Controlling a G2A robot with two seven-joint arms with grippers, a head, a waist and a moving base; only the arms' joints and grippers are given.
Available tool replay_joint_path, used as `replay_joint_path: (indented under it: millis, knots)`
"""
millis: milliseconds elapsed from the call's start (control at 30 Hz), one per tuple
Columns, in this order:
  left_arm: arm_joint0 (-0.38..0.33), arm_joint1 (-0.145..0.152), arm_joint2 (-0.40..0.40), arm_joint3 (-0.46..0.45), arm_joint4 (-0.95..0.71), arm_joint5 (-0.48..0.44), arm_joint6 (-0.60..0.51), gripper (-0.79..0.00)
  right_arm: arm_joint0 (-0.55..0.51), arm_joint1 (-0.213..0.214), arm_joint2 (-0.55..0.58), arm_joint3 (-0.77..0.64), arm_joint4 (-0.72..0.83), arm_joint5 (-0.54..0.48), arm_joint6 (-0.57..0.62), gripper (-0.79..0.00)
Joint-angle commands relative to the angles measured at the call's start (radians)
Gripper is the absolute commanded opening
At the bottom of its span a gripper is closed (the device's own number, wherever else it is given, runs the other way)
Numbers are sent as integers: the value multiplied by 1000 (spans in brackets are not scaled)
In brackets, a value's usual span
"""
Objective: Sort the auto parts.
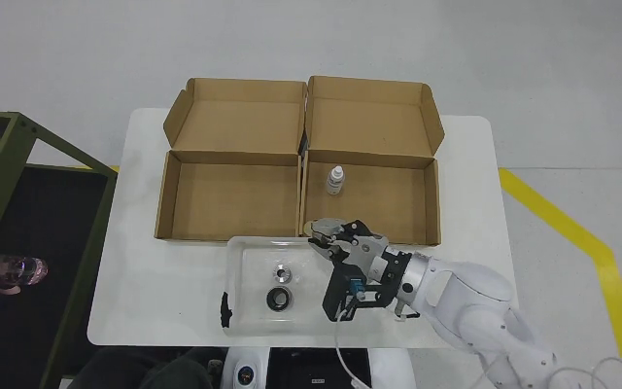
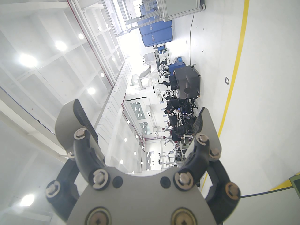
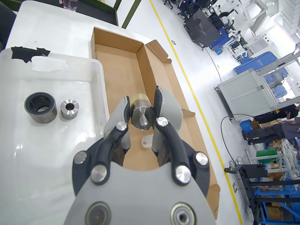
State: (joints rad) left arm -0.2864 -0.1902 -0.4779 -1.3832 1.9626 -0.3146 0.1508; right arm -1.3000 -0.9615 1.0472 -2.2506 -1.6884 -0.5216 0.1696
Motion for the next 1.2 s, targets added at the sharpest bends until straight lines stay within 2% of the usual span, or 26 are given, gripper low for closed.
replay_joint_path:
  millis: [0,200,500,700,900,1167]
  knots:
    - [0,0,0,0,0,0,0,0,-7,0,8,-8,-8,6,-20,-785]
    - [0,0,0,0,0,0,0,0,-31,1,42,-12,-19,34,-74,-785]
    - [0,0,0,0,0,0,0,0,-38,3,91,25,-36,8,-121,-785]
    - [0,0,0,0,0,0,0,0,-11,4,115,67,-7,-84,-94,-785]
    - [0,0,0,0,0,0,0,0,20,1,132,133,50,-122,-60,-785]
    - [0,0,0,0,0,0,0,0,88,-4,140,186,110,-195,63,-785]
